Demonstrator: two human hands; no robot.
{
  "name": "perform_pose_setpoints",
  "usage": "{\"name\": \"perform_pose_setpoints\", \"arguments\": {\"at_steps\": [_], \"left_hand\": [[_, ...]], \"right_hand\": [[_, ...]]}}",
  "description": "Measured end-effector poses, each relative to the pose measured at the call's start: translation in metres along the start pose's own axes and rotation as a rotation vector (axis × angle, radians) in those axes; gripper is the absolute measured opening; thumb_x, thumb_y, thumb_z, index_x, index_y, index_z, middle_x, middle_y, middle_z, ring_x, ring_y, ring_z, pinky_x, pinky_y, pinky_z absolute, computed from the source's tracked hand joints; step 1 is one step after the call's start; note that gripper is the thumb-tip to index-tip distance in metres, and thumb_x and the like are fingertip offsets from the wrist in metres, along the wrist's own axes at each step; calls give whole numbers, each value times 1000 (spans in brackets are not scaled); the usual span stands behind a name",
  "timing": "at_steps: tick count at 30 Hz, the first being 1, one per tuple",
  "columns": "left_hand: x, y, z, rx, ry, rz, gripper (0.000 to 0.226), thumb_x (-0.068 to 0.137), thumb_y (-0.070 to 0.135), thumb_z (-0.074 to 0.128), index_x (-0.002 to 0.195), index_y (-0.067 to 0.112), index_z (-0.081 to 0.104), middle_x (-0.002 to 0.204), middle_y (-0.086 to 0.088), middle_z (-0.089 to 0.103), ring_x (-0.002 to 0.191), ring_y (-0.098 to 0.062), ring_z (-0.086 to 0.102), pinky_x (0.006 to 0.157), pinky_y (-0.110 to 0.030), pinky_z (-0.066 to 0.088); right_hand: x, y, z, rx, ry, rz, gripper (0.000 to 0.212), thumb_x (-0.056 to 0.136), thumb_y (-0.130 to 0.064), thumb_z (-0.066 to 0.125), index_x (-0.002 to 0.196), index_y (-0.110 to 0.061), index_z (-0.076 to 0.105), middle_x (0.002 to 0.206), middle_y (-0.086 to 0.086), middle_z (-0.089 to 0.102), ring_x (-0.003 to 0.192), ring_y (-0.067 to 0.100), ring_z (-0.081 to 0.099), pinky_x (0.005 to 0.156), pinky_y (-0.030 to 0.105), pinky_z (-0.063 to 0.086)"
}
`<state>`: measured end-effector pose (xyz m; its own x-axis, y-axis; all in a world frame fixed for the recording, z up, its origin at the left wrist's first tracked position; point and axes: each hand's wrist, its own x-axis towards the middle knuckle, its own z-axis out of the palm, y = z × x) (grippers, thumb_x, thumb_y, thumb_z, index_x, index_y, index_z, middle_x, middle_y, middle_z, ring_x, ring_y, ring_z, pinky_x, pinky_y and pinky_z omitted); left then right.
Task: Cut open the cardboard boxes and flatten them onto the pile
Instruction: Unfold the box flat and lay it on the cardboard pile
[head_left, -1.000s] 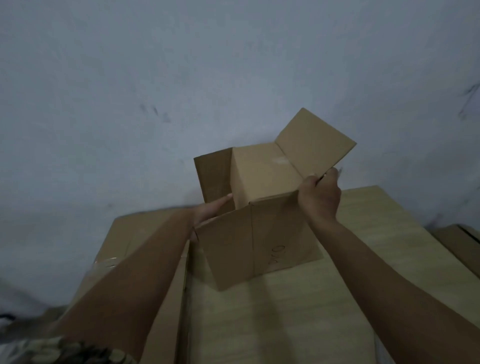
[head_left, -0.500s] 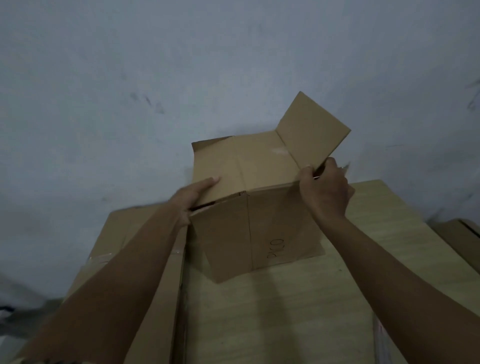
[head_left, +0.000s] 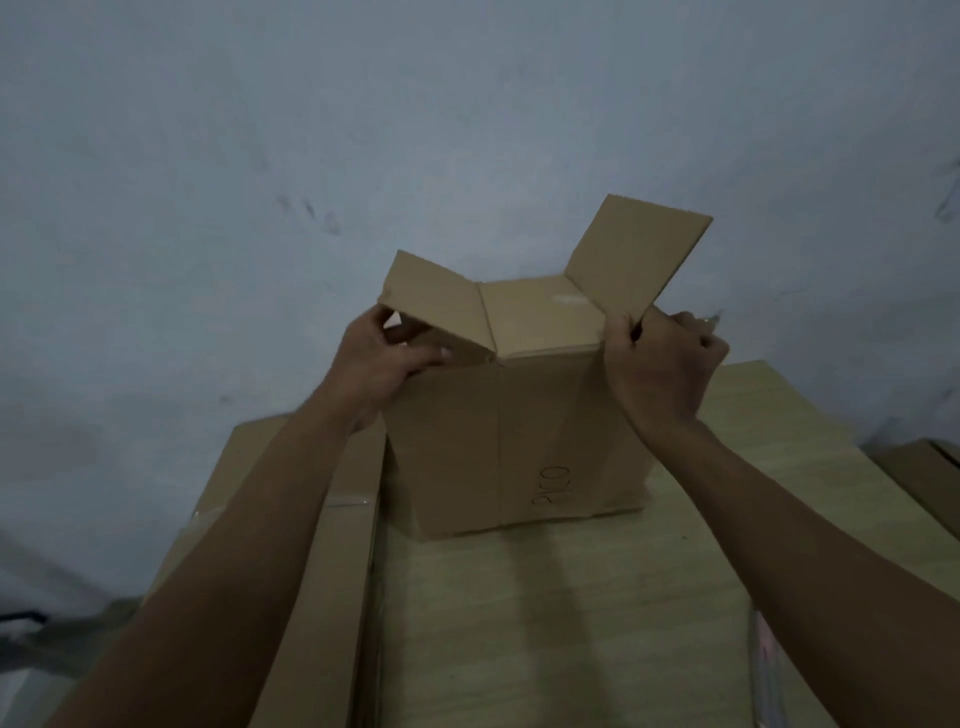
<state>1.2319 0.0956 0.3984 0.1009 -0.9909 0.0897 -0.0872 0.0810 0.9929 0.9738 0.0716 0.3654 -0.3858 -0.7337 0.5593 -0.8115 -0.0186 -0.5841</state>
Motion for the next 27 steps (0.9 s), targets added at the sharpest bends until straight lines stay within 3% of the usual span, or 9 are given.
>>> {"name": "perform_pose_setpoints", "arguments": {"at_steps": [5,8,10,12,14,17,21,24,27], "left_hand": [[8,36,-7,120,-201,90,90,75,26,88,151,37,41,122,14,72,109,-14,71,92,-32,54],[17,16,4,321,-181,134,118,61,21,99,155,36,30,118,27,64,110,-1,68,87,-26,59],[32,-8,9,417,-151,129,112,50,35,100,146,32,42,123,23,59,116,-5,64,94,-36,58],[48,-35,12,472,-118,88,97,48,40,100,131,33,50,122,17,62,119,-8,62,100,-41,55],[62,-59,13,436,-51,30,70,58,26,99,113,36,58,112,20,64,109,3,64,95,-32,56],[79,-80,9,360,23,-39,60,56,27,99,106,36,67,104,22,69,91,17,63,83,-18,53],[81,-120,16,305,250,-114,73,56,43,96,120,25,66,113,17,68,100,5,64,90,-15,47],[56,-159,35,291,379,-192,72,66,62,83,121,16,72,115,7,72,108,-10,66,86,-13,46],[42,-182,43,252,444,-315,66,75,58,80,121,12,72,116,1,73,108,-13,66,81,-16,47]], "right_hand": [[20,-6,-9,-32,3,35,37,95,-37,40,70,-13,53,77,7,55,80,29,47,94,45,30],[32,-4,-5,-59,-112,89,36,98,-37,39,76,-12,55,78,6,50,91,30,47,99,47,30],[35,8,11,-67,-217,103,30,98,-37,44,90,-12,59,90,7,54,106,31,46,100,47,32],[32,33,35,-1,-268,133,35,95,-45,52,114,-16,58,128,11,54,131,30,38,104,50,33],[27,62,57,110,-349,198,63,91,-59,58,143,-26,42,158,6,28,148,27,20,113,56,29],[22,92,83,247,-470,285,102,83,-77,58,160,-36,5,169,-2,3,155,24,8,120,59,19],[19,115,108,436,-454,466,138,58,-89,67,162,-27,1,164,2,21,150,23,25,121,51,27],[7,132,117,474,-449,462,127,57,-87,72,159,-33,18,157,-7,35,143,14,38,117,45,36],[-3,146,116,430,-387,468,107,57,-85,75,146,-35,41,140,-12,54,126,12,55,105,43,50]]}}
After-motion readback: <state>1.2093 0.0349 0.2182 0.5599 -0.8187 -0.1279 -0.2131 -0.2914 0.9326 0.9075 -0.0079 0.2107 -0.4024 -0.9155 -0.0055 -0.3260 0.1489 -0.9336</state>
